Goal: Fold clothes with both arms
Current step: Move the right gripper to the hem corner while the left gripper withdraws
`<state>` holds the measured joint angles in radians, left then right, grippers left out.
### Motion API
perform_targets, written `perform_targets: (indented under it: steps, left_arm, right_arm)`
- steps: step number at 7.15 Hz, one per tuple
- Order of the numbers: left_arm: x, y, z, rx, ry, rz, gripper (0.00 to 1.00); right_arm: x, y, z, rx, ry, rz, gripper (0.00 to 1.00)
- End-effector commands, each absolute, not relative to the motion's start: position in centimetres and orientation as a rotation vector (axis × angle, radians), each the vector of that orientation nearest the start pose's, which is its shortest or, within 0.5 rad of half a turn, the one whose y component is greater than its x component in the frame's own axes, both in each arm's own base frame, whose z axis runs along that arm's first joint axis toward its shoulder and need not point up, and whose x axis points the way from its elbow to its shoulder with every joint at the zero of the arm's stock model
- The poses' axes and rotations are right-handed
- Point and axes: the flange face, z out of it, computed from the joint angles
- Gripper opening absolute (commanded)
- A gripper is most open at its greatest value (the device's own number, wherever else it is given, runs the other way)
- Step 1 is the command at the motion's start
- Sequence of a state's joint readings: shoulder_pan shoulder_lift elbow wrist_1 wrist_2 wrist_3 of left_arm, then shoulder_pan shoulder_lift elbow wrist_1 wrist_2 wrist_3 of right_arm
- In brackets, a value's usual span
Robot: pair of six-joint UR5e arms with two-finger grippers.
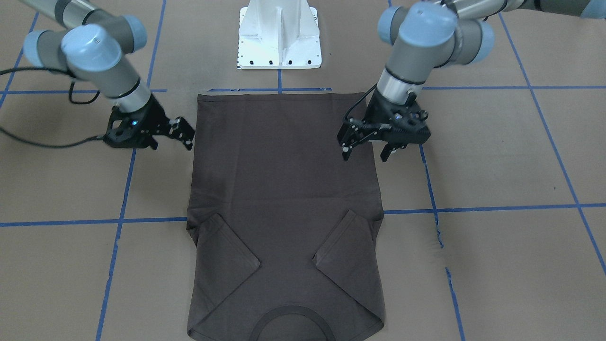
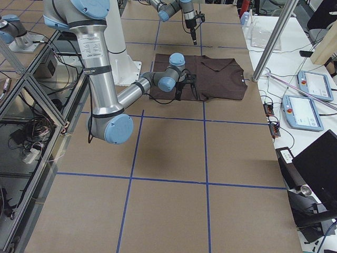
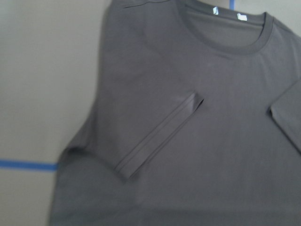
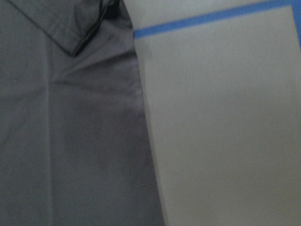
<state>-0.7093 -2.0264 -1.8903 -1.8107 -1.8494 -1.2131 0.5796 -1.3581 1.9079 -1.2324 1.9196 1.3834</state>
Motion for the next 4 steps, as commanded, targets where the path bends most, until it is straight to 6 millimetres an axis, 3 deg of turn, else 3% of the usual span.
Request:
perform_targets:
  steps: [1, 2, 4]
  left_arm:
    - [36.0, -44.8, 23.1, 0.313, 1.010, -0.156, 1.00]
    - [36.0, -44.8, 22.7, 0.320, 1.017, -0.151, 1.00]
    - [35.6, -44.5, 21.8, 0.330, 1.034, -0.148, 1.00]
  right_arm:
    - [-45.2, -29.8, 35.0, -0.019, -0.930, 0.253, 1.00]
    - [-46.8, -27.3, 36.0, -0.013, -0.905, 0.251, 1.00]
    - [-47.5, -25.7, 36.8, -0.029, -0.884, 0.229, 0.99]
